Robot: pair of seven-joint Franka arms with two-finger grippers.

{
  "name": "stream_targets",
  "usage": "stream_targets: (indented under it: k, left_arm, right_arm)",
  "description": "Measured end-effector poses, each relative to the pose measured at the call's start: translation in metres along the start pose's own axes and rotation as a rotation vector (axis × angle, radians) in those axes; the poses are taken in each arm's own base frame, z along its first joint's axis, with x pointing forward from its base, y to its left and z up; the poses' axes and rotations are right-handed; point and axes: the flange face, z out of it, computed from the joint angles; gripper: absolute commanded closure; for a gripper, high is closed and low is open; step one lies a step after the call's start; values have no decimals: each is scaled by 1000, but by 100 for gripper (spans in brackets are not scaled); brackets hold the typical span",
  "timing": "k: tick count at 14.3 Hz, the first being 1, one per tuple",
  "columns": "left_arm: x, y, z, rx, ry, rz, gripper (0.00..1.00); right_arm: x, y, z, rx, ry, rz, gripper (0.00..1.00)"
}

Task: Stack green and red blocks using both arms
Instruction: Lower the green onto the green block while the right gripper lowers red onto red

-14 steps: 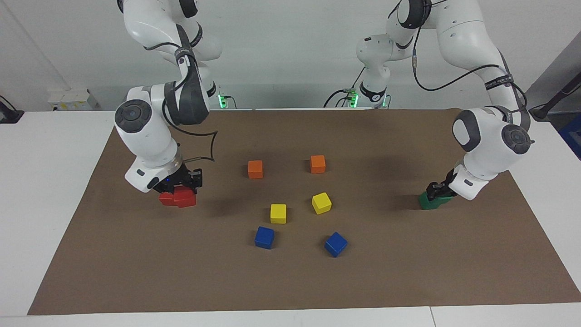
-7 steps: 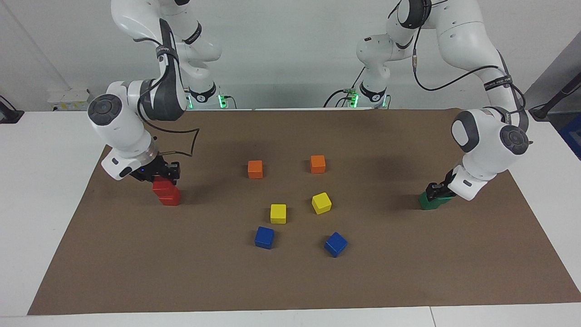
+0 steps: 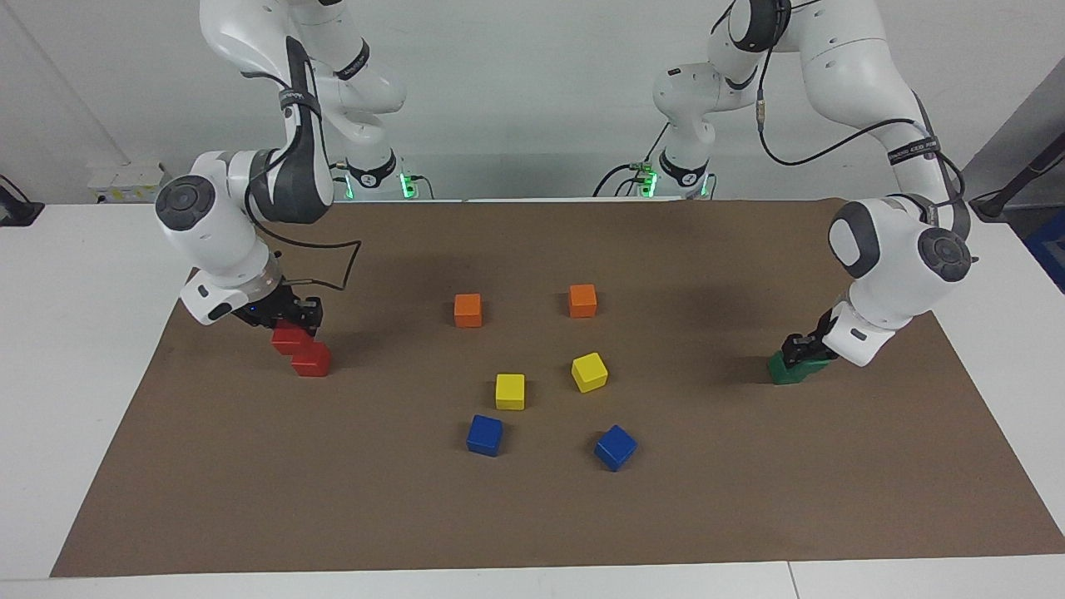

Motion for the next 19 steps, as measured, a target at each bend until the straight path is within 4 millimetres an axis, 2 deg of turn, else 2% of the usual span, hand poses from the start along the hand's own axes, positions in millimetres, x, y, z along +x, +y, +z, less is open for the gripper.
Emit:
stream_targets:
  k: [10,13,14,15,19]
  left_arm:
    - [-2,0,6,0,-6,-1,100]
    - [-4,0,10,1,5,-1,100]
    - [-5,0,10,1,6,-1,53]
    - [-6,0,10,1,6,-1,1]
    - [-7,0,10,2,7,-2,0]
  right_arm:
    - [-6,1,31,2,32,4,100]
    - [-7,1,34,2,39,3,100]
    - [-7,1,34,2,39,3,100]
    - [-7,1,34,2,39,3,100]
    - [-8,1,36,2,35,3,100]
